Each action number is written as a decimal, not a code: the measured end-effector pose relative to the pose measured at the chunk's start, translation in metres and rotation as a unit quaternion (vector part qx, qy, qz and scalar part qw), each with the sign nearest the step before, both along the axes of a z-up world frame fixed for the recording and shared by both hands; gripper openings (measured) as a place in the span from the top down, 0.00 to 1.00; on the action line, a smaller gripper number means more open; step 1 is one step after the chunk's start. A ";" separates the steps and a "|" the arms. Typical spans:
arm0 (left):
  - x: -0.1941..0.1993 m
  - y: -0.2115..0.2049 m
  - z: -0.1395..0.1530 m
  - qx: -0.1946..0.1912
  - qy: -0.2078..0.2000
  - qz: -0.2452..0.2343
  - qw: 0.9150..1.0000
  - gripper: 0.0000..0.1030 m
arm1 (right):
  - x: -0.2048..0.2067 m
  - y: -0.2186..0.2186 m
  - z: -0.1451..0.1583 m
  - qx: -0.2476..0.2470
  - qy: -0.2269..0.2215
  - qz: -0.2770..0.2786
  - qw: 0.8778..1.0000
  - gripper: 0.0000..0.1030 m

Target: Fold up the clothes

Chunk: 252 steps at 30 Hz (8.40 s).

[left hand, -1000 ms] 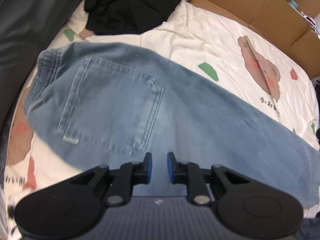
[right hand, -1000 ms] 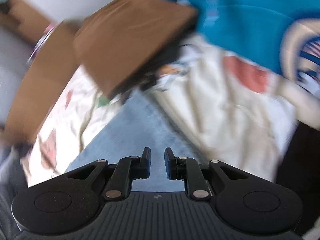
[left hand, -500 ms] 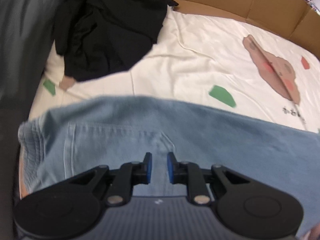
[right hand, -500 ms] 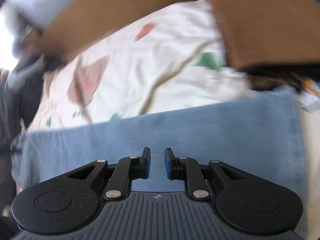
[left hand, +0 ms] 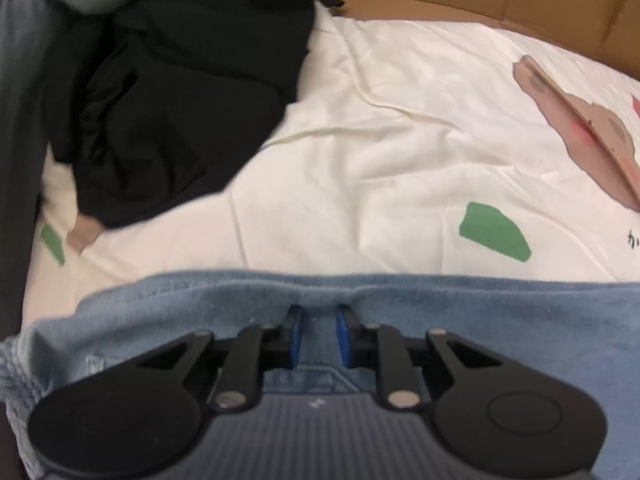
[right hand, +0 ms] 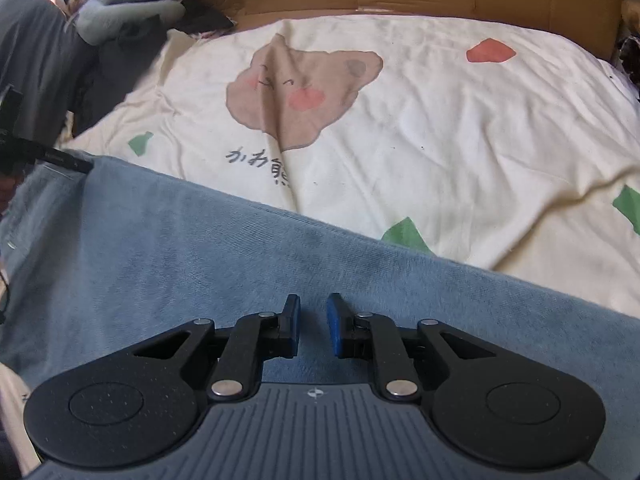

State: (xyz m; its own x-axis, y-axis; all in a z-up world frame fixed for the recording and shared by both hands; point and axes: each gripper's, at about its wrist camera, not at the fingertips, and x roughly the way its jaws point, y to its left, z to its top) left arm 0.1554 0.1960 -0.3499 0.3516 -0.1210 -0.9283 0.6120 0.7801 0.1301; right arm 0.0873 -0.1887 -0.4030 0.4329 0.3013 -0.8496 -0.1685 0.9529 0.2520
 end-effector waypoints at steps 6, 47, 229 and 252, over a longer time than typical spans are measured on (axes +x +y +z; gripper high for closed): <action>0.000 -0.006 -0.004 0.004 -0.011 -0.013 1.000 0.85 | 0.031 -0.001 -0.006 0.000 -0.003 -0.011 1.000 0.87; -0.042 -0.069 0.027 0.018 0.036 -0.340 0.940 0.74 | 0.135 0.082 0.020 0.035 -0.032 0.253 0.966 0.59; -0.043 0.034 0.103 0.088 0.079 0.049 0.992 0.39 | -0.090 -0.302 0.008 0.002 0.049 -0.266 0.963 0.57; -0.048 0.028 0.113 0.111 0.075 0.046 0.990 0.39 | -0.084 -0.320 0.025 0.086 0.070 -0.184 0.977 0.69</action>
